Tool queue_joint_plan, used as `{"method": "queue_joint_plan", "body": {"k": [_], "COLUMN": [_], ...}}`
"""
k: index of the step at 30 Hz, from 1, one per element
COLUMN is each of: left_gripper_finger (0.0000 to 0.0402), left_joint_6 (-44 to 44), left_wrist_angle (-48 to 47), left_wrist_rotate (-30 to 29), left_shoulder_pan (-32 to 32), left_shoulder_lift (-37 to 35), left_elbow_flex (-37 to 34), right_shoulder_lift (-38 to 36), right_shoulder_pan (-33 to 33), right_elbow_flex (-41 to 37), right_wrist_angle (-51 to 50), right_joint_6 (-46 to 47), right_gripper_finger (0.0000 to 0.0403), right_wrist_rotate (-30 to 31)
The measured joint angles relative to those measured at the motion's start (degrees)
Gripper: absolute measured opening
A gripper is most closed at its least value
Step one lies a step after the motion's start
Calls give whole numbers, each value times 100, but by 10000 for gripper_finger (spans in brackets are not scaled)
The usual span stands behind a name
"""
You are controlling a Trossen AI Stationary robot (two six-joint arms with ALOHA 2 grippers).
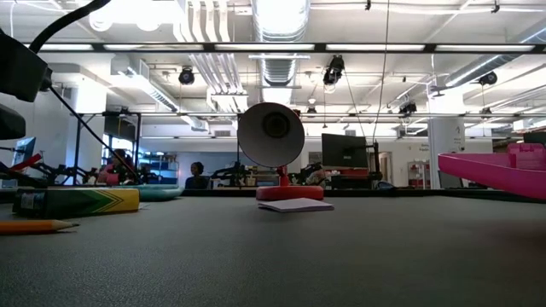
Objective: Pack school essentials
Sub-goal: Put the orange pencil into the pink supply box
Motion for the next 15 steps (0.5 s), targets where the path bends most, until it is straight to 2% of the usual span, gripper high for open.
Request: {"method": "queue_joint_plan", "body": {"k": [3, 11, 15], "left_gripper_finger": [13, 5, 3], "left_joint_6": [-38, -207, -356], "left_wrist_angle": [88, 62, 232], "left_wrist_rotate": [24, -102, -677], "left_shoulder_pan": [0, -1, 7], "left_shoulder_lift": [-11, -336, -797], "left_elbow_flex": [-3, 45, 144], "right_shoulder_lift": [0, 0, -13], "right_shoulder_pan": [0, 2, 30], "right_elbow_flex": [-2, -5, 9], "right_wrist_angle": [9, 244, 759], "right_joint_6": [33, 18, -446], "right_gripper_finger": [146, 146, 146], "right_wrist_rotate": [48, 446, 836]}}
